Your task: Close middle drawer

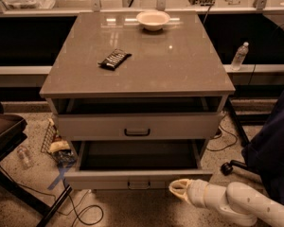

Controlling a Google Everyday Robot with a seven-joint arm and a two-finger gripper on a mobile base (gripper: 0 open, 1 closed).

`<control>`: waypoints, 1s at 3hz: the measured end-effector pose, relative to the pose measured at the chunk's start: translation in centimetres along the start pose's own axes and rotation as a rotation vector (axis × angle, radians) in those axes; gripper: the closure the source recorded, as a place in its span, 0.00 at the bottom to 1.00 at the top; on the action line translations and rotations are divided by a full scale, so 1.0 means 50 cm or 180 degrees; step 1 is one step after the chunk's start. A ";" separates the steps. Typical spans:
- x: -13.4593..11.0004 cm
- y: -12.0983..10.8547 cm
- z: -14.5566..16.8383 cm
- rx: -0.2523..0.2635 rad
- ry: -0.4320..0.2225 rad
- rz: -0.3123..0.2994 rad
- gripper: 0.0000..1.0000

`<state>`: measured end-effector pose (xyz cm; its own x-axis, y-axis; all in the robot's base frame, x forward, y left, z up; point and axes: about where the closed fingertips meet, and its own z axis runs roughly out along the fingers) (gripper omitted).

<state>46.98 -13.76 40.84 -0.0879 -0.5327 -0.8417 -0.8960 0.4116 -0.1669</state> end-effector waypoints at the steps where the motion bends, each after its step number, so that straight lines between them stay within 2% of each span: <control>1: 0.000 0.000 0.000 0.0000 0.0000 0.0000 1.00; 2: -0.013 -0.073 0.023 0.0057 -0.0072 -0.0076 1.00; 3: -0.025 -0.177 0.052 0.0149 -0.0169 -0.0158 1.00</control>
Offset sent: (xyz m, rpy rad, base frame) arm 0.1462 -0.0170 0.0231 0.0272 -0.1408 -0.0025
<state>56.15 -14.82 42.02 -0.0196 -0.5137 -0.8577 -0.8772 0.4204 -0.2317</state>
